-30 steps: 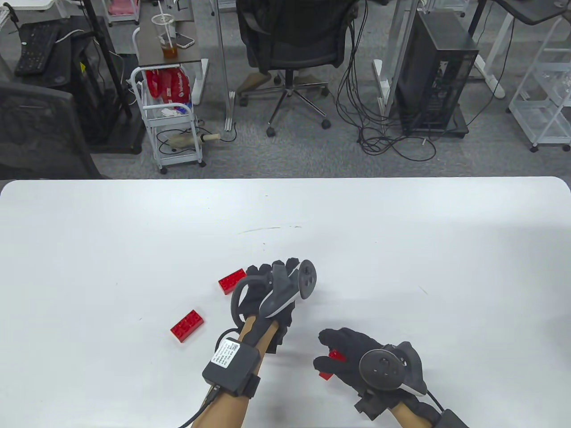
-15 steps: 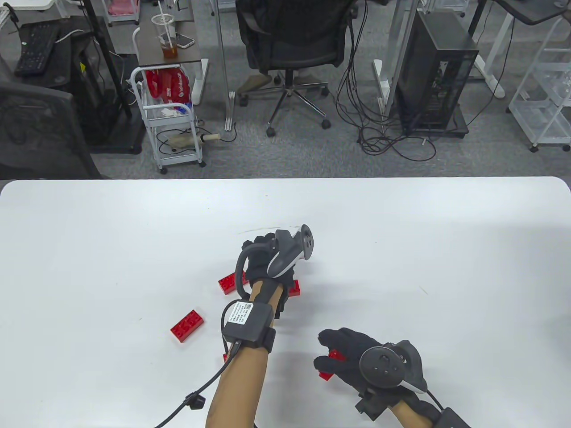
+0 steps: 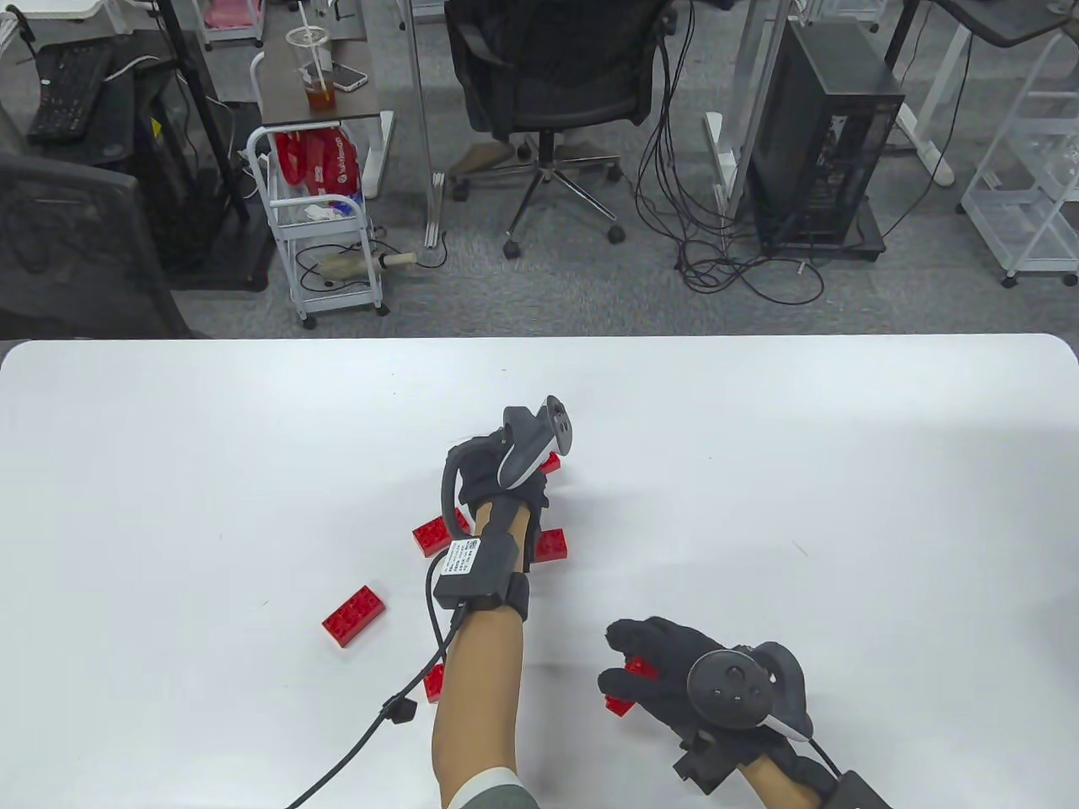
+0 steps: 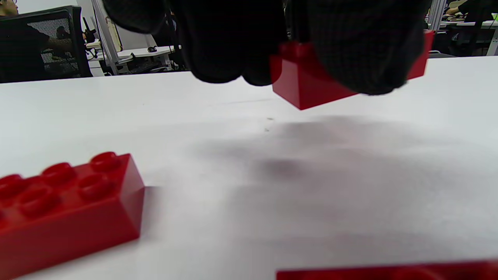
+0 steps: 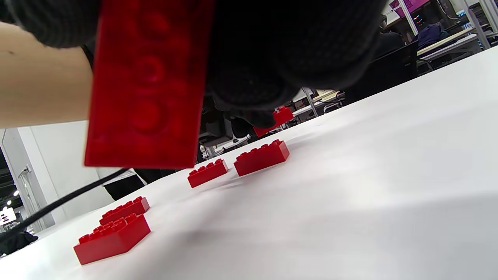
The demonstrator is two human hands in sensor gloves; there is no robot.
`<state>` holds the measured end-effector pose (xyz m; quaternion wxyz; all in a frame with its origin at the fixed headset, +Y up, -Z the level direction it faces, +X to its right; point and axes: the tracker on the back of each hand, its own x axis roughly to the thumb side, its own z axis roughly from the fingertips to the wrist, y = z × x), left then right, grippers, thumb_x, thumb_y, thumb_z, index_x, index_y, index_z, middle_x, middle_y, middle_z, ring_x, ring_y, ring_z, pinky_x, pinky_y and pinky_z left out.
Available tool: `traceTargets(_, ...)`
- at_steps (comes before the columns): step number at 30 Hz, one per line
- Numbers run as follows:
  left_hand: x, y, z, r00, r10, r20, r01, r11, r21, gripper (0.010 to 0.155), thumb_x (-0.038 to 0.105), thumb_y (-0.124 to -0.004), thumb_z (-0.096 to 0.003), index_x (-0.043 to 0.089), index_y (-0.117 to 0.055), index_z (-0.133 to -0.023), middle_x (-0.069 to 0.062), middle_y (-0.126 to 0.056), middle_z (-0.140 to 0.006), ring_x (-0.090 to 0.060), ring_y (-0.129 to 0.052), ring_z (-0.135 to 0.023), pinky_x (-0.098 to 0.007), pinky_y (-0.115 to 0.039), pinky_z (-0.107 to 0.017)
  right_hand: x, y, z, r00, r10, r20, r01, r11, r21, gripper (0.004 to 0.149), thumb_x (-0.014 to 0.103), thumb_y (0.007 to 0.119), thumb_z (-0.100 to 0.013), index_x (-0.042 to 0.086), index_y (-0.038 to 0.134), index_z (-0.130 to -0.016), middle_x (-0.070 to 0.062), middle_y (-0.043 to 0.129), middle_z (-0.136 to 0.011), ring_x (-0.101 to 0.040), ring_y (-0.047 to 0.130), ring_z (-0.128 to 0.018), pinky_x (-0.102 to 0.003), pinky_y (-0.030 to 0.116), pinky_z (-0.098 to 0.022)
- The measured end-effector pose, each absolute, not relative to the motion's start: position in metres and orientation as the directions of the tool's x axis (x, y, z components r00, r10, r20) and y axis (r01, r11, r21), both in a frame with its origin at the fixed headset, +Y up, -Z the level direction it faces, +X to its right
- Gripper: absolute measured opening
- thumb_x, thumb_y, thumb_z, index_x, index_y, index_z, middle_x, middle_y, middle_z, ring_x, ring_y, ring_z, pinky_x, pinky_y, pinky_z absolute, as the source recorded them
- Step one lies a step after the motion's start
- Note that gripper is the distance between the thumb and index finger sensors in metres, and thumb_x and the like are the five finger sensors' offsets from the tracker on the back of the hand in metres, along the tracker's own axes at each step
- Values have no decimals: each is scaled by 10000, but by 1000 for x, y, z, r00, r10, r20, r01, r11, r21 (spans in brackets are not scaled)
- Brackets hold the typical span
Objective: Separate stacked toy bricks from each other
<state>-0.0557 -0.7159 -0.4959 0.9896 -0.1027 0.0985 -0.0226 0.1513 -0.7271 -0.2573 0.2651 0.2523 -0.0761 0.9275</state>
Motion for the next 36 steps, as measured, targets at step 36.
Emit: traceTargets(36,-85,-631,-385,996,-72,-48,67,992,-103,776,581,-811,-393,377,-600,-1112,5,-727,-1124,-268,-809,-960,-569,-577,-790,144,-726,-256,-732,438,522,-505,-863,17,640,668,671,-424,241,807,-880,-61,904,-723,-183,1004,-493,-349,926,-363)
